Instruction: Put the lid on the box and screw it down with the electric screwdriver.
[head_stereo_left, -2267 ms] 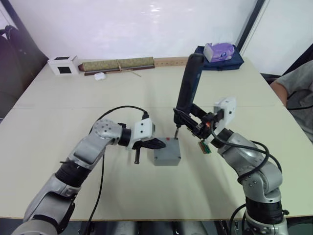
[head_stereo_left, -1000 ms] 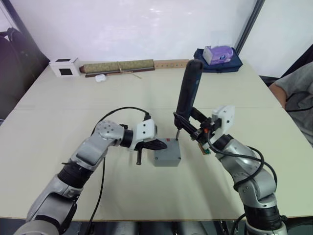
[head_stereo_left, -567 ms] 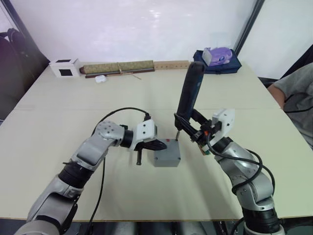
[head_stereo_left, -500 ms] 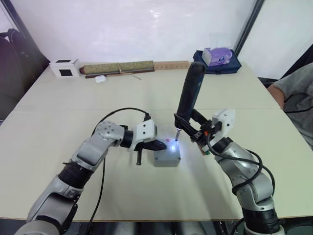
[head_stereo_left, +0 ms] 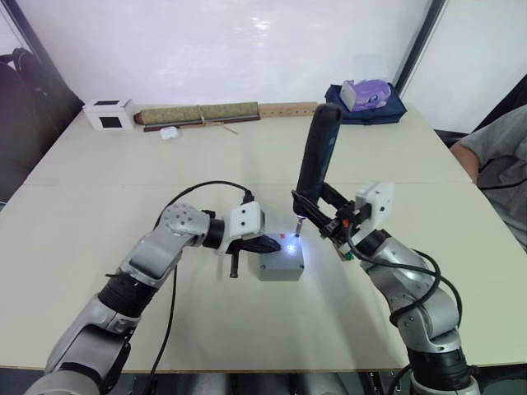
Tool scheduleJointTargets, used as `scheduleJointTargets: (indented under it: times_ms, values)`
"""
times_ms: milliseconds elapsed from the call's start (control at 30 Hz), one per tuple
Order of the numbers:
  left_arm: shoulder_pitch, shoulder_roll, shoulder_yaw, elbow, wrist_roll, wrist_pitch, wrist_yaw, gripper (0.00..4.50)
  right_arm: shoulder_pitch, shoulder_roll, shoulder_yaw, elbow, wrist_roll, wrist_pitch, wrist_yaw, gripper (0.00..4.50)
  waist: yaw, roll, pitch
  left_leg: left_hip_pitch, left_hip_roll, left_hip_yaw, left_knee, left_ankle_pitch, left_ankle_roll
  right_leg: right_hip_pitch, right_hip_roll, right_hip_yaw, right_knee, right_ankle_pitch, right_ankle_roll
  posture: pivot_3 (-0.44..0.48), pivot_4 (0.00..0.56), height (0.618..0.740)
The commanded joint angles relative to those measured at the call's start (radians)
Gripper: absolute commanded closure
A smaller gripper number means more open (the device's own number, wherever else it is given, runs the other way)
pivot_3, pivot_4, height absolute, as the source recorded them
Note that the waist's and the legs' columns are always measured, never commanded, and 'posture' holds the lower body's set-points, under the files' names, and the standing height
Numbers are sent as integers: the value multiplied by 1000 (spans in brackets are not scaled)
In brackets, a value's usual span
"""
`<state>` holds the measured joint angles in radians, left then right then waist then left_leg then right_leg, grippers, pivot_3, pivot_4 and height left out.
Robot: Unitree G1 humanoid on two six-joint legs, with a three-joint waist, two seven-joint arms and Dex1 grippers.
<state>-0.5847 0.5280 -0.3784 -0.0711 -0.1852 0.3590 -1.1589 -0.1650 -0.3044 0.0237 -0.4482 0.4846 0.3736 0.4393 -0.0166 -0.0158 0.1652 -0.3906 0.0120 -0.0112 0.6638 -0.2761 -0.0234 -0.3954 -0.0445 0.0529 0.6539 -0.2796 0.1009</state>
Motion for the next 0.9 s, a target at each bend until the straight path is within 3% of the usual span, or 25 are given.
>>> scheduleJointTargets:
  times_ms: [33,200,367,533,667,800,900]
  values:
    - [13,-1,-13,-6,6,-11,-13,4500,27,-18,23,38,-10,69,3,2683,0,0,0,0,0,0,0,0,0,0,0,0,0,0,0,0,150,740]
    - [30,1,-5,-19,-1,-1,-4,4500,-51,-17,-74,-34,121,215,-81,2683,0,0,0,0,1,-1,0,0,0,0,0,0,0,0,0,0,150,740]
    - [-5,-29,106,-45,-148,207,30,4500,-253,-88,-232,-93,374,457,-205,2683,2,1,3,-2,2,-1,0,0,0,-2,-1,0,0,0,0,0,150,740]
    - [-46,-61,220,-54,-228,257,95,4500,-473,-168,-369,-28,549,616,-380,2683,2,5,7,-18,2,-2,2,0,0,-18,-1,-1,2,1,1,0,150,740]
    - [-60,-67,274,-85,-262,269,135,4500,-583,-236,-432,35,594,685,-476,2683,3,5,7,-19,2,-2,1,0,0,-18,-2,-1,1,1,0,0,150,740]
    - [-82,35,252,-79,-318,391,34,4500,-614,-367,-467,136,579,843,-558,2683,1,5,7,-19,1,0,1,0,0,-18,-3,0,0,1,0,0,150,740]
    - [-74,94,252,-115,-345,372,-41,4500,-565,-479,-461,192,580,980,-519,2683,2,6,8,-19,1,1,0,0,0,-18,-2,0,0,1,0,0,150,740]
